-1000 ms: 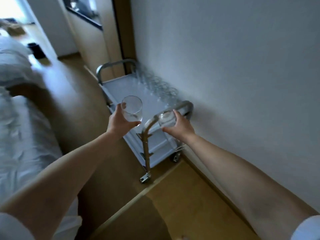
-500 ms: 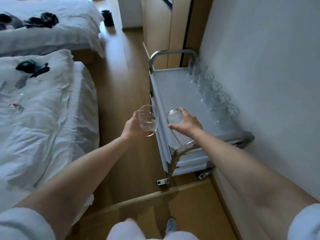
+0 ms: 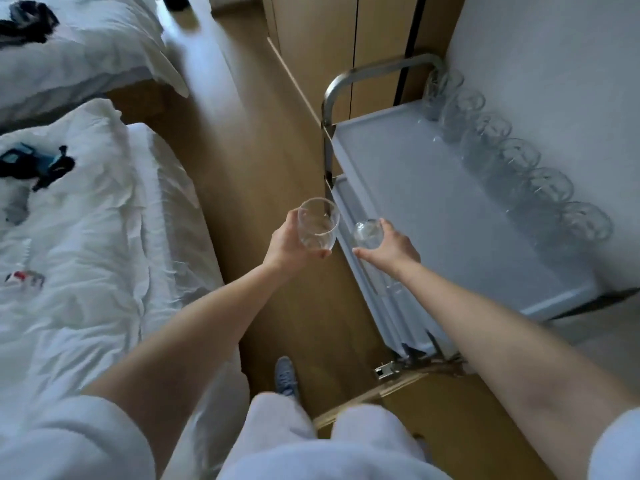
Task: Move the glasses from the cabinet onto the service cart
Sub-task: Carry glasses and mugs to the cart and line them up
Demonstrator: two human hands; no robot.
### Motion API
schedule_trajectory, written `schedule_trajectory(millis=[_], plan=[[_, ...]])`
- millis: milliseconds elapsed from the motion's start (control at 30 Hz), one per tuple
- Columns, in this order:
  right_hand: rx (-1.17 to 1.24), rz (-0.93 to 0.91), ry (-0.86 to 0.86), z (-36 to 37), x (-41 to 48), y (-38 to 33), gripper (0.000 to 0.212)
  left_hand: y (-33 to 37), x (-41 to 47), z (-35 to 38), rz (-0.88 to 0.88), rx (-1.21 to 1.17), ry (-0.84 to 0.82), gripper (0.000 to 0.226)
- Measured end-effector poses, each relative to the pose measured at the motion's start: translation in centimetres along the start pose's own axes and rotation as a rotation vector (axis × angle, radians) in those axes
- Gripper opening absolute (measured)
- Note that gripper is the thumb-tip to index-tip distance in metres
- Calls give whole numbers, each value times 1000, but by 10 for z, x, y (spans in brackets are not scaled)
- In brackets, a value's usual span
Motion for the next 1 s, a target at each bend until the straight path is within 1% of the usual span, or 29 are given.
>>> schedule_trajectory(millis=[100, 167, 300, 433, 533, 633, 733, 833, 900, 1000], plan=[[135, 113, -16, 33, 22, -25, 98, -25, 40, -25, 2, 62, -74, 91], [205, 152, -30, 52, 32, -38, 97, -38, 63, -37, 16, 107, -122, 93], [241, 215, -76, 81, 57, -51, 95, -58, 110, -43, 13, 143, -162, 90], [268, 274, -65, 86, 99, -54, 93, -57, 153, -27, 32, 130, -224, 87], [357, 313, -41, 80, 141, -56, 94, -48, 187, -13, 77, 128, -297, 88], [380, 354, -18, 73, 177, -57, 94, -46, 226, -8, 82, 133, -337, 90], [466, 416, -1, 79, 193, -59, 94, -52, 259, -8, 76, 192, -367, 89], [463, 455, -23, 87, 193, -61, 96, -58, 282, -9, 80, 238, -407, 89], [484, 492, -38, 95, 189, -61, 94, -59, 291, -5, 103, 294, -487, 90], [467, 553, 31, 101, 186, -61, 88, -55, 307, 4, 198, 359, -626, 93]])
Point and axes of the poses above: each hand's wrist, its own x-axis towards the middle knuckle, its own z-axis out of the palm, y = z × x, the point moved 7 cm from there along x, towards the middle knuckle
